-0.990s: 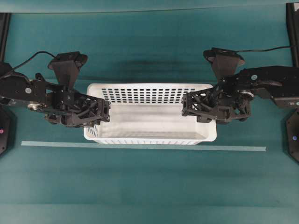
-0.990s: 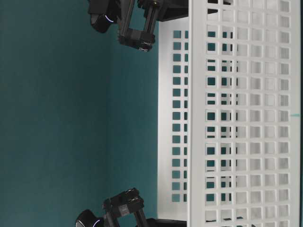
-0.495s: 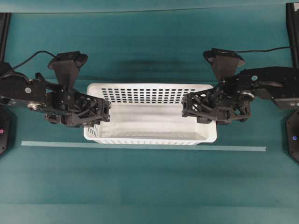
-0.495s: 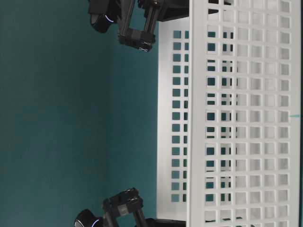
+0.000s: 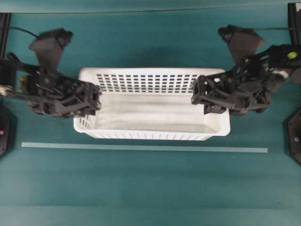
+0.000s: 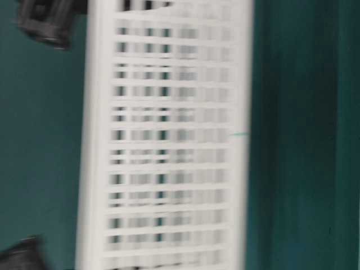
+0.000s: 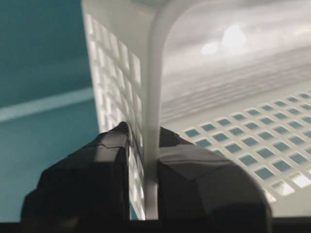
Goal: Lift the white basket with both hands.
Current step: 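Lift the white basket upward with both grippers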
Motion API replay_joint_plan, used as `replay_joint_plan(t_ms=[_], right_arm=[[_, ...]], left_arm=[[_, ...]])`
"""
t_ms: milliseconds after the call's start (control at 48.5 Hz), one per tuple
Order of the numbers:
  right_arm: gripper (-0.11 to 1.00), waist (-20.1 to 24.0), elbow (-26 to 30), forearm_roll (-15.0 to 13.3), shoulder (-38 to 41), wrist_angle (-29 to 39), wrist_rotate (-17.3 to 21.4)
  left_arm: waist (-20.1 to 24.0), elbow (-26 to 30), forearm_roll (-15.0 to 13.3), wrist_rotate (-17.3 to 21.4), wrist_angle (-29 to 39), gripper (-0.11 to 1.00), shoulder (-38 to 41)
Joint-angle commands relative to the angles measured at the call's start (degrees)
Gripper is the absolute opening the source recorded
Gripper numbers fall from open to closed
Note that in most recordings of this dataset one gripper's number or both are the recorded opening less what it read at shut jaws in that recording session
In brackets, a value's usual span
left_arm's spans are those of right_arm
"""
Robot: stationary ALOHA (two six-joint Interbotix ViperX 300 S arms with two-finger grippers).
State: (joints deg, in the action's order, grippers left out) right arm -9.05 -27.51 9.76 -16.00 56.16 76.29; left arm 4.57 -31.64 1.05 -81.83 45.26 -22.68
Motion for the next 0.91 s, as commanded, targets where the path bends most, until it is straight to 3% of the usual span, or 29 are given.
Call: replay_joint_plan(t_ms=[0,289,454,619,887], right_arm=[[0.19,0.35,3.16,0.53,-1.14,1.32,-0.35],[0.19,1.67,10.63,0.97,-2.81,5.98,0.62],[0.19,1.85,17.14,0.7,-2.81,15.21,0.7],[0.19,1.76,22.5,0.44,-2.37,21.8,0.79],[0.19,2.55,32.26,-0.35,-0.79,26.54,0.97]], left_arm=[[0.35,4.39,0.18,0.7,2.2,0.04,-2.81],[0.18,10.63,0.18,0.7,5.36,0.04,-4.75],[-0.35,14.94,0.18,1.41,7.47,0.04,-4.57],[-0.26,22.5,0.18,3.87,12.57,0.04,-4.39],[-0.18,35.16,0.18,7.65,21.18,0.04,-1.67]])
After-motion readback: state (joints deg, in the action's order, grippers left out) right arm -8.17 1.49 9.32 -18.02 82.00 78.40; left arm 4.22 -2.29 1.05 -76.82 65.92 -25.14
